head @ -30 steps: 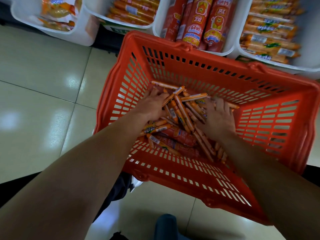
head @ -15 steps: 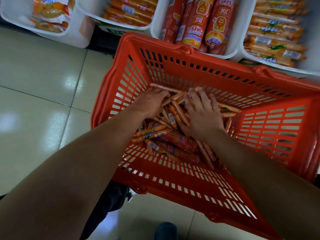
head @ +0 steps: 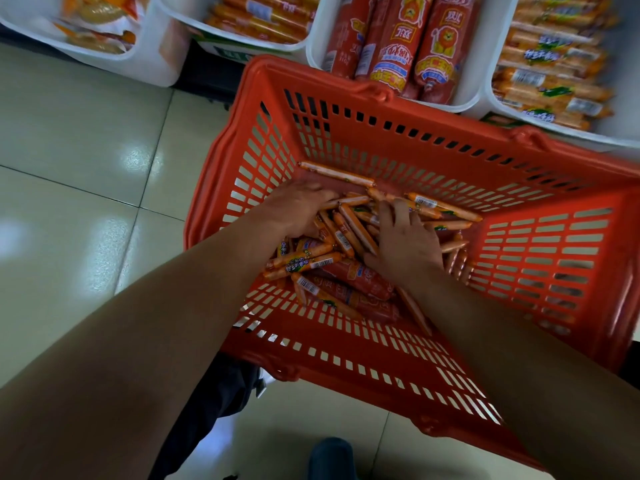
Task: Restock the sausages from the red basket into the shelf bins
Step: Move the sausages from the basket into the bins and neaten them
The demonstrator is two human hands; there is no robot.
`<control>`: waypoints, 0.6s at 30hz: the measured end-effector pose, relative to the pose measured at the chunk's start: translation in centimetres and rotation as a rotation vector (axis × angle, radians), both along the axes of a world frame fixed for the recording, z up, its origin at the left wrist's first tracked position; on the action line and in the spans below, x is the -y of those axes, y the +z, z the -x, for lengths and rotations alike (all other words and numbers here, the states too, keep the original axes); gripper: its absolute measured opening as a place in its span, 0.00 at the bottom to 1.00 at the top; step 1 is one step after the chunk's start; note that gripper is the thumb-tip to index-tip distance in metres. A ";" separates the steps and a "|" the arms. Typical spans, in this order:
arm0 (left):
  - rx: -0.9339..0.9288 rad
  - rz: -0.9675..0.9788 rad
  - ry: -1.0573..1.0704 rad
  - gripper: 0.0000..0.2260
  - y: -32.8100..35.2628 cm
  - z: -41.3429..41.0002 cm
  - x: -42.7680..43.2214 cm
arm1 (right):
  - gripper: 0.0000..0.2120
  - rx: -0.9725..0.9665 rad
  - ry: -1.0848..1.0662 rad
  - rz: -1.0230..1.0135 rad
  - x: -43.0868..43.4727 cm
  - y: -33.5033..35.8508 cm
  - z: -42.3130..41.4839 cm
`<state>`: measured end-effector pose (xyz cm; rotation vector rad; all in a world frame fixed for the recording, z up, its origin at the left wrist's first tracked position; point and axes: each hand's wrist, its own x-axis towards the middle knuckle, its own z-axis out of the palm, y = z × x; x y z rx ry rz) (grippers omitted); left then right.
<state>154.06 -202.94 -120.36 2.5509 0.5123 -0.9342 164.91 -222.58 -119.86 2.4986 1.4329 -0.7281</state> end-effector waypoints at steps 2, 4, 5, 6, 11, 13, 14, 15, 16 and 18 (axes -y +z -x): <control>0.000 -0.016 -0.014 0.39 -0.3 0.1 0.0 | 0.47 0.005 0.027 0.002 0.5 -0.1 -0.2; -0.016 -0.052 -0.027 0.39 -0.4 0.2 0.2 | 0.52 -0.007 -0.027 0.021 0.9 -0.4 -0.6; -0.021 -0.065 -0.029 0.39 -0.3 0.2 0.3 | 0.56 -0.026 -0.087 0.034 1.1 -0.5 -0.8; -0.017 -0.071 -0.021 0.38 -0.1 0.1 0.5 | 0.58 -0.054 -0.149 0.045 1.2 -0.5 -1.2; 0.084 -0.037 0.041 0.35 -0.6 -0.8 2.3 | 0.49 -0.025 -0.209 0.041 1.8 -0.2 -3.9; 0.084 0.037 0.142 0.35 -0.8 -1.5 3.1 | 0.45 0.014 -0.194 0.070 2.2 0.1 -5.0; 0.111 0.096 0.197 0.34 -0.8 -1.7 3.2 | 0.45 0.016 -0.194 0.099 2.4 0.2 -5.4; 0.150 0.158 0.250 0.33 -0.9 -1.8 3.1 | 0.45 0.015 -0.196 0.129 2.4 0.3 -5.5; 0.179 0.203 0.291 0.31 -0.9 -1.7 2.8 | 0.46 0.015 -0.198 0.148 2.2 0.5 -5.4; 0.188 0.209 0.298 0.29 -1.0 -1.3 2.1 | 0.50 -0.002 -0.192 0.136 1.8 0.6 -5.0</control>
